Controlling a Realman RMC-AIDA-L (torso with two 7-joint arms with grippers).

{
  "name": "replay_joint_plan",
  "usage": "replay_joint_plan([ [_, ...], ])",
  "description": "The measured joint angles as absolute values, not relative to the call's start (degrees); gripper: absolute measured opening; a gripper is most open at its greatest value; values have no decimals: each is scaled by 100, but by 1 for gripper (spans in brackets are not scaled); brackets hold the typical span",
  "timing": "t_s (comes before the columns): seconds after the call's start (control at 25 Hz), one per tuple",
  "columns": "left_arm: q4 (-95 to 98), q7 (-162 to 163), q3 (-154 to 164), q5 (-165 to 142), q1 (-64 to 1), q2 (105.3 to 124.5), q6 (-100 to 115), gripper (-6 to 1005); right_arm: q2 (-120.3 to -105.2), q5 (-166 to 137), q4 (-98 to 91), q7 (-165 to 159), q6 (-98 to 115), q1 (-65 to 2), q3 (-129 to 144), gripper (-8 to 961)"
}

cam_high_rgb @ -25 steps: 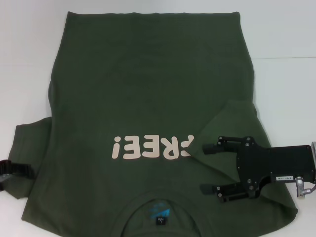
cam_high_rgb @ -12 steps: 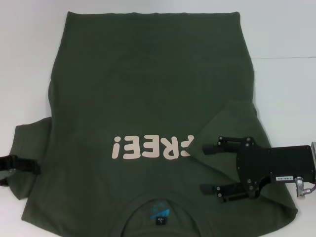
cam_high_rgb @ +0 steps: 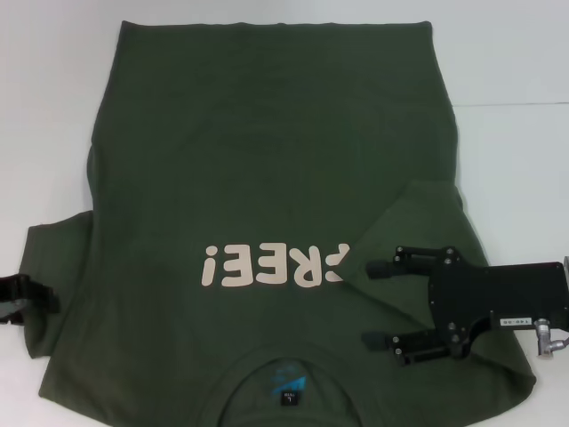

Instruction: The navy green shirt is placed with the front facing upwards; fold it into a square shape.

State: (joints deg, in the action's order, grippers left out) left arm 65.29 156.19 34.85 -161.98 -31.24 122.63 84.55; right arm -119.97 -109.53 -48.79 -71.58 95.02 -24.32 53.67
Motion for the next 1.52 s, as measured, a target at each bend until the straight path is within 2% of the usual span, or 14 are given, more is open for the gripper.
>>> replay_joint_plan([
  [0.36,6522,15598,3717,-16215,-3150,12260,8454,400,-11989,-10880,-4893,-7189,9577,-2423,5370,899],
  [0.68,6551,15581,3936,-16359,-3171,12260,8472,19,-11995,-10880,-4860,-7195,9622,-2440,5380,899],
  [1.2,7101,15464,4209,-16376,-2981,12303,8233,18,-12007,-10835,-4642,-7173,9486,-2500,5359,899],
  [1.52,7484,15081,4035,-16381,-2773,12201,7903,19,-12015,-10624,-4229,-7170,9274,-2632,5388,899],
])
